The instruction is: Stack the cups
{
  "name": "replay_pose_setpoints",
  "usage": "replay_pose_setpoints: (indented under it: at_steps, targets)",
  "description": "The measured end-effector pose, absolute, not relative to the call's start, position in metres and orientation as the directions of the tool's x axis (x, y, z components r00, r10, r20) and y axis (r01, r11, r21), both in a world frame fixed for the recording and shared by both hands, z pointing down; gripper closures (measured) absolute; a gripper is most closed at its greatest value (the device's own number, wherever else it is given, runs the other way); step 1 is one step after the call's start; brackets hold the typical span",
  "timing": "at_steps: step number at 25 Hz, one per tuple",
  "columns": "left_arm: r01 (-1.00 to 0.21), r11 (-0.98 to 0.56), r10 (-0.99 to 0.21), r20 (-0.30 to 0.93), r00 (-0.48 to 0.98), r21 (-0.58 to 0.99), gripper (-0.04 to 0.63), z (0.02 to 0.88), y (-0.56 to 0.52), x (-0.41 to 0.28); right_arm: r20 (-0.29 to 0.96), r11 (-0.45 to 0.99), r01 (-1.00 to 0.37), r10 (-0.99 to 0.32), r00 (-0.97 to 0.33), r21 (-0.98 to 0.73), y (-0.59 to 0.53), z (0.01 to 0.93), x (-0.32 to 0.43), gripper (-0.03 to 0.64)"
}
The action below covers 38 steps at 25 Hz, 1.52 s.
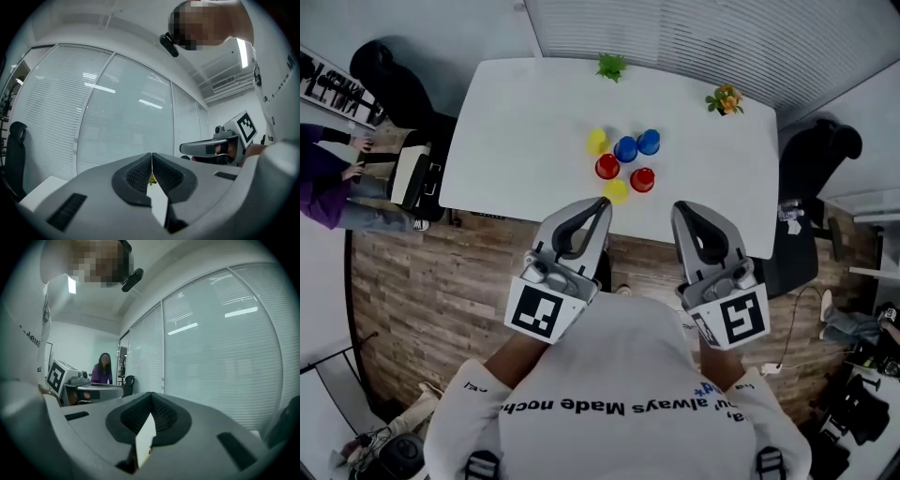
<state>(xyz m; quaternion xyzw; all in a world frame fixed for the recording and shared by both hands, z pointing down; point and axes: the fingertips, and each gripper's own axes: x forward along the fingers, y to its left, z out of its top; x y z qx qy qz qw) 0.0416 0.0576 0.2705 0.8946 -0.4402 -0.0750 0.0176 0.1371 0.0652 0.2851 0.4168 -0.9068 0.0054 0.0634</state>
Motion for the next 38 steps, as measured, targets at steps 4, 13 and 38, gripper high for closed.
replay_pose_setpoints:
  at_steps: [4, 13, 38]
  targets:
    - [-0.776, -0.623, -0.782, -0.120, 0.612, 0.099, 0.575, 0.269, 0.020, 0.025, 0.127, 0.648, -0.760, -0.759, -0.639, 0.050, 0.027, 0.282, 0.117, 0.609]
    - [-0.750, -0.656, -0.755, -0.114, 0.646, 0.089, 0.575, 0.278, -0.046, 0.003, 0.121, 0.627, -0.777, -0.777, -0.618, 0.054, -0.035, 0.285, 0.092, 0.609]
    - [-0.726, -0.679, -0.734, -0.081, 0.675, 0.105, 0.575, 0.324, -0.086, 0.015, 0.304, 0.608, -0.792, -0.765, -0.568, 0.052, -0.063, 0.482, 0.139, 0.451]
